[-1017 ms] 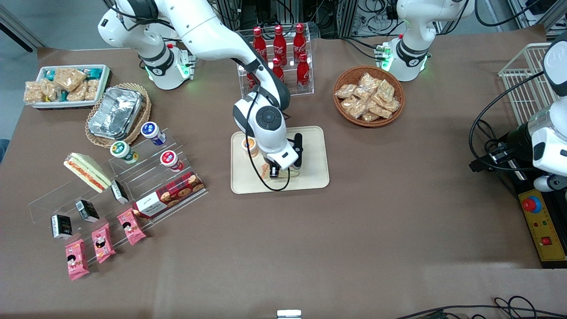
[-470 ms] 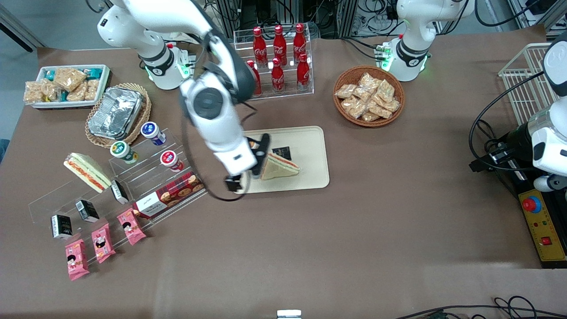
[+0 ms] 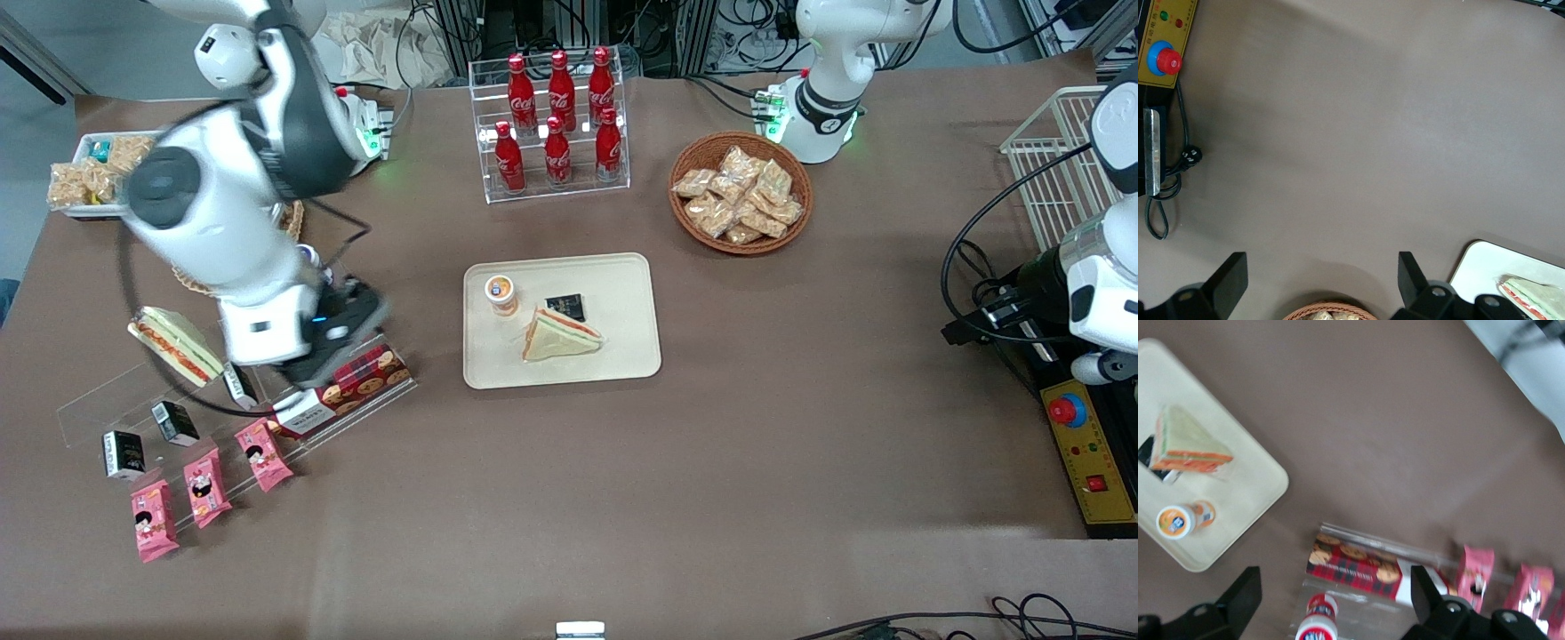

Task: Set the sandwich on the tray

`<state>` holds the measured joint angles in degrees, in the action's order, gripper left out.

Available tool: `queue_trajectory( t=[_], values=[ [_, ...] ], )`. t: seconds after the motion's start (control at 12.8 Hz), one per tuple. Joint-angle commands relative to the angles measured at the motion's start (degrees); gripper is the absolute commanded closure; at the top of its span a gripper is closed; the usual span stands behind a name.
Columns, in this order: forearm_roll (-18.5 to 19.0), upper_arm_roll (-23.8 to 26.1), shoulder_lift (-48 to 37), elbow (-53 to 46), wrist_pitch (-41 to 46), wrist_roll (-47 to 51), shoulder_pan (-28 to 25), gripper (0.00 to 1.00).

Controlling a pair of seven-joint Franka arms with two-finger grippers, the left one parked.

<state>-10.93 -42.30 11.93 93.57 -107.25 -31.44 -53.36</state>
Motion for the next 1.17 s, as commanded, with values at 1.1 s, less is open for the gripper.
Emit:
queue_trajectory(
  t=[1.1],
  values=[
    [12.87,35.0,-10.34,-1.03,15.83,30.39,53.45,0.01]
  ],
)
